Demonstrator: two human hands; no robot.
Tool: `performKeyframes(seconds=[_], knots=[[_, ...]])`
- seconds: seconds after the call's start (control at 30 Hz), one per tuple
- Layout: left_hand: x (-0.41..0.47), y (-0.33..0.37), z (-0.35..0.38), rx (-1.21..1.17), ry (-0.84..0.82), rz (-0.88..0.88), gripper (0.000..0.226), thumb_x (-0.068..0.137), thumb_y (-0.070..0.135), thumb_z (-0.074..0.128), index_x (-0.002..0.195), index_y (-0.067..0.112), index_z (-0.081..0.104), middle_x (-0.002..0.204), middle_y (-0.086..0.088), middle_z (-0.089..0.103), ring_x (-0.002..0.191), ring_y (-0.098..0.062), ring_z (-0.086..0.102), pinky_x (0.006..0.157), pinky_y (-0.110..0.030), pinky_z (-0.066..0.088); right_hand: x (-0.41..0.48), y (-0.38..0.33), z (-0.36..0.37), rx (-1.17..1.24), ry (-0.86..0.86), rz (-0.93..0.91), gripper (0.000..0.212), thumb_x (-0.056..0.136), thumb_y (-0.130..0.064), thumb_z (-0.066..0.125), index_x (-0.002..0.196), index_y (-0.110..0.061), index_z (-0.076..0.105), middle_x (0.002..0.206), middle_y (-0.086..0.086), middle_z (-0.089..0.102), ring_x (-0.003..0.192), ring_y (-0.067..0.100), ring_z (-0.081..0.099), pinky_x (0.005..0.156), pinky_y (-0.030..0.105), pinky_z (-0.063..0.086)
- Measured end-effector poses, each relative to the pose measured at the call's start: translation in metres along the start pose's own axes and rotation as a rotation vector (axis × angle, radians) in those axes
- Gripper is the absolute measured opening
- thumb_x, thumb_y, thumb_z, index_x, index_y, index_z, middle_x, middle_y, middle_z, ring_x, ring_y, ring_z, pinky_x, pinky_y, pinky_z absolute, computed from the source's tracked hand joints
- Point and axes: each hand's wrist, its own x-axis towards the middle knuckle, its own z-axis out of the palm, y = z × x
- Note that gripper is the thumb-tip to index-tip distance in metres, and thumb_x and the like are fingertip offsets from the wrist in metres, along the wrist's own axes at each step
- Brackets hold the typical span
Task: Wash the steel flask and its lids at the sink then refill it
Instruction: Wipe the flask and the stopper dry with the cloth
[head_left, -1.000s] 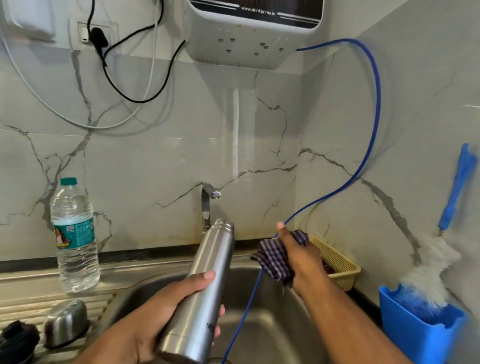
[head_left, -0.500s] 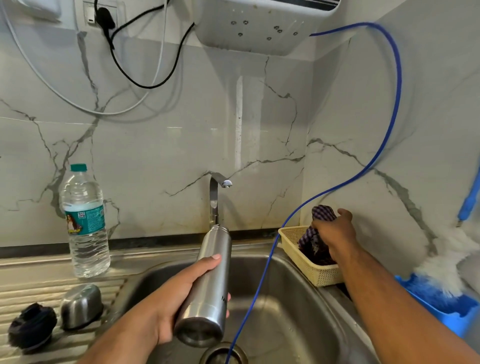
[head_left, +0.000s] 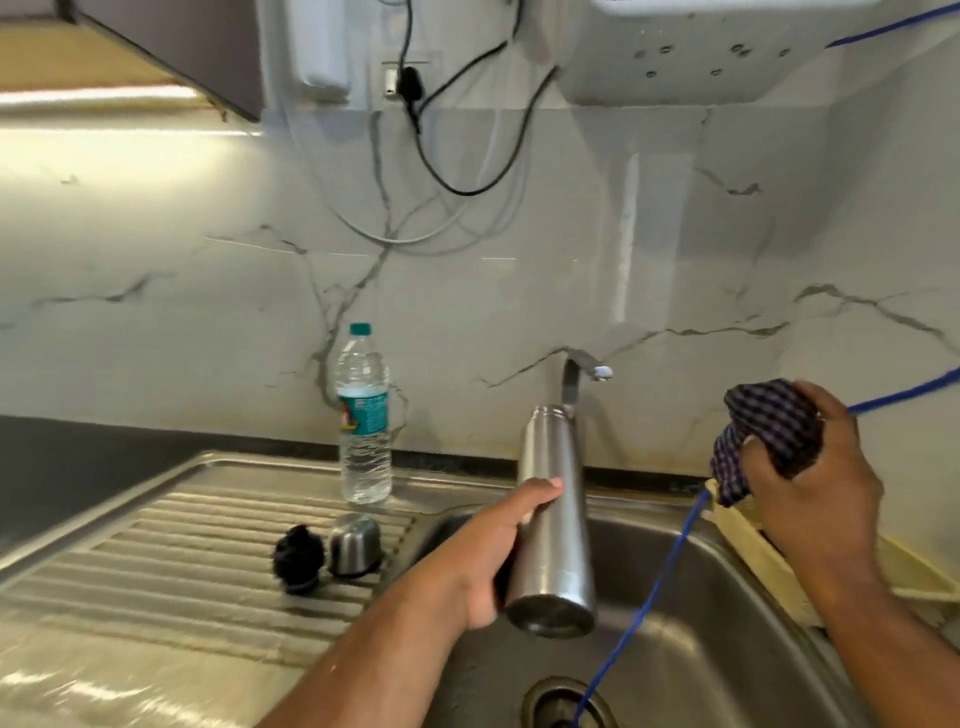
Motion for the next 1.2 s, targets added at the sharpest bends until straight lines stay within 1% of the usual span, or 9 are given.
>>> performKeyframes(seconds=[0.1,0.2,0.27,0.33,0.43,0.6,0.8,1.03,1.2], knots=[[-0.016,0.007,-0.007,0.041,0.085,0.080,0.075,0.065,0.043,0.089,0.128,0.014,0.059,0.118,-0.017,0.072,0.109,-0.035,0.069,0.096,-0.049,0.056,-0.018,-0.018,0.009,-0.009,-0.136,-0.076,0.062,0.090,-0.010,0.073,0.143,-0.030,0.048,0.127,-0.004,0.062,0.110,0.015,0.058,0.098,0.024,0.042],[-0.030,0.017,-0.028,0.137,0.247,0.368,0.066,0.077,0.030,0.084,0.134,0.018,0.053,0.117,-0.008,0.071,0.102,-0.022,0.072,0.075,-0.034,0.059,-0.029,-0.030,0.013,0.012,-0.203,-0.126,0.062,0.091,-0.011,0.072,0.144,-0.030,0.046,0.126,-0.005,0.061,0.109,0.016,0.058,0.096,0.031,0.047],[-0.045,0.034,-0.050,0.272,0.416,0.574,0.064,0.081,0.030,0.082,0.135,0.024,0.047,0.114,0.002,0.070,0.092,-0.008,0.072,0.070,-0.021,0.055,-0.033,-0.037,0.015,0.033,-0.217,-0.139,0.062,0.091,-0.012,0.072,0.144,-0.031,0.046,0.122,-0.009,0.059,0.106,0.015,0.059,0.090,0.026,0.047],[-0.059,0.057,-0.080,0.392,0.569,0.718,0.070,0.080,0.032,0.084,0.135,0.028,0.040,0.116,0.010,0.067,0.096,-0.002,0.067,0.080,-0.022,0.051,-0.037,-0.042,0.017,0.040,-0.228,-0.143,0.062,0.092,-0.012,0.072,0.145,-0.030,0.046,0.120,-0.011,0.058,0.104,0.012,0.058,0.084,0.020,0.044],[-0.071,0.089,-0.132,0.524,0.740,0.807,0.085,0.078,0.032,0.087,0.143,0.026,0.032,0.128,0.007,0.063,0.108,-0.013,0.064,0.099,-0.035,0.048,-0.041,-0.046,0.020,0.046,-0.255,-0.150,0.063,0.091,-0.012,0.073,0.146,-0.029,0.046,0.118,-0.011,0.058,0.102,0.012,0.058,0.078,0.014,0.041],[-0.068,0.107,-0.207,0.636,0.977,0.757,0.088,0.073,0.034,0.091,0.141,0.019,0.036,0.126,0.000,0.061,0.112,-0.024,0.062,0.098,-0.042,0.051,-0.048,-0.047,0.028,0.000,-0.318,-0.162,0.063,0.090,-0.010,0.074,0.146,-0.027,0.048,0.119,-0.012,0.057,0.102,0.011,0.057,0.085,0.021,0.042],[-0.030,0.089,-0.249,0.723,0.988,0.602,0.083,0.072,0.032,0.092,0.135,0.012,0.043,0.118,-0.004,0.060,0.106,-0.025,0.060,0.092,-0.039,0.051,-0.052,-0.046,0.034,-0.063,-0.401,-0.196,0.064,0.089,-0.012,0.075,0.146,-0.028,0.048,0.118,-0.011,0.059,0.102,0.014,0.059,0.087,0.026,0.045],[0.002,0.071,-0.263,0.776,0.974,0.510,0.076,0.073,0.033,0.092,0.129,0.012,0.045,0.112,-0.003,0.058,0.102,-0.024,0.057,0.085,-0.038,0.050,-0.053,-0.042,0.038,-0.073,-0.442,-0.215,0.064,0.089,-0.012,0.074,0.145,-0.032,0.048,0.116,-0.014,0.061,0.098,0.006,0.060,0.078,0.009,0.040],[0.007,0.063,-0.272,0.783,0.978,0.462,0.078,0.072,0.034,0.092,0.129,0.010,0.045,0.114,-0.006,0.059,0.103,-0.026,0.057,0.085,-0.039,0.050,-0.054,-0.041,0.040,-0.075,-0.455,-0.224,0.064,0.090,-0.016,0.074,0.145,-0.035,0.047,0.116,-0.015,0.062,0.097,-0.012,0.057,0.073,0.005,0.042]])
